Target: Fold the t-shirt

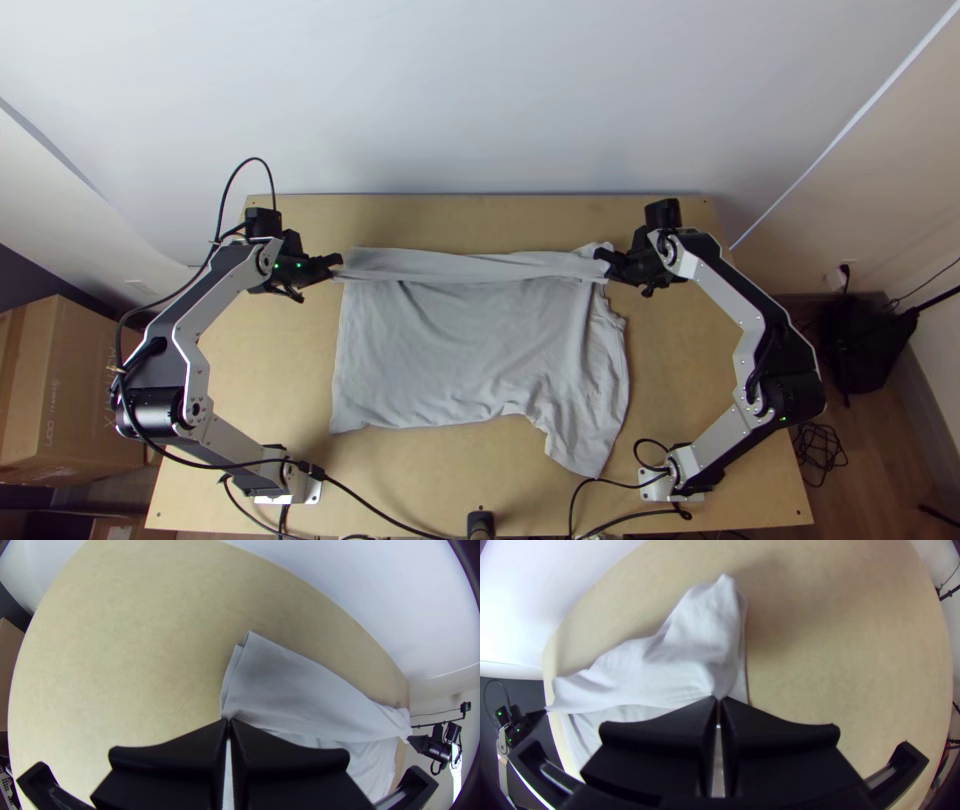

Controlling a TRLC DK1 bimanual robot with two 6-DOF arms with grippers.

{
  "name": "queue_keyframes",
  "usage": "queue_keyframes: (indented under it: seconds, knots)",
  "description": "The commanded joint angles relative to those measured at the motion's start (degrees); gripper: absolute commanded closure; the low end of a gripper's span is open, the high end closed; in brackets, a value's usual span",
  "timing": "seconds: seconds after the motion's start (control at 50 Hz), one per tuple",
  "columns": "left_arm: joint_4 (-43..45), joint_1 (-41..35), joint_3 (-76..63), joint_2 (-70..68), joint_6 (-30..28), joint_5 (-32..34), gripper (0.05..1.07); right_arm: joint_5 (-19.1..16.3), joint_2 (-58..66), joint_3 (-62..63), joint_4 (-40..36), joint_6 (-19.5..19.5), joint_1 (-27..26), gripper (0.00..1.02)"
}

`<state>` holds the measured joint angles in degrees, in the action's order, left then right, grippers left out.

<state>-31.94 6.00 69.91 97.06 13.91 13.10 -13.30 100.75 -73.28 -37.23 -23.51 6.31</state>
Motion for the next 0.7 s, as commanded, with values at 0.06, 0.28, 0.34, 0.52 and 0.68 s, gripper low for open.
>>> queue_keyframes:
  seconds: [0.06,0.28,0.34,0.52,0.68]
  knots:
    - [1.45,0.68,-3.29,-2.05,-0.46,0.52,1.05,0.47,-1.08,5.34,3.22,0.3,0.02,1.0]
    - [3.56,0.86,-7.95,-2.57,-0.38,0.17,0.14,0.64,-1.08,7.45,4.71,-0.05,-0.15,0.31]
    - [4.08,1.21,-9.09,-3.98,-0.2,0.26,0.09,1.7,-2.4,7.8,4.63,-0.05,-0.68,0.1]
    - [2.32,3.4,-10.06,-10.92,0.15,0.43,0.09,1.79,-12.42,11.75,3.92,-0.14,-2.26,0.06]
    - [-3.04,3.84,-10.41,-18.04,-1.7,0.87,0.09,1.79,-25.95,18.78,1.9,0.57,-2.26,0.04]
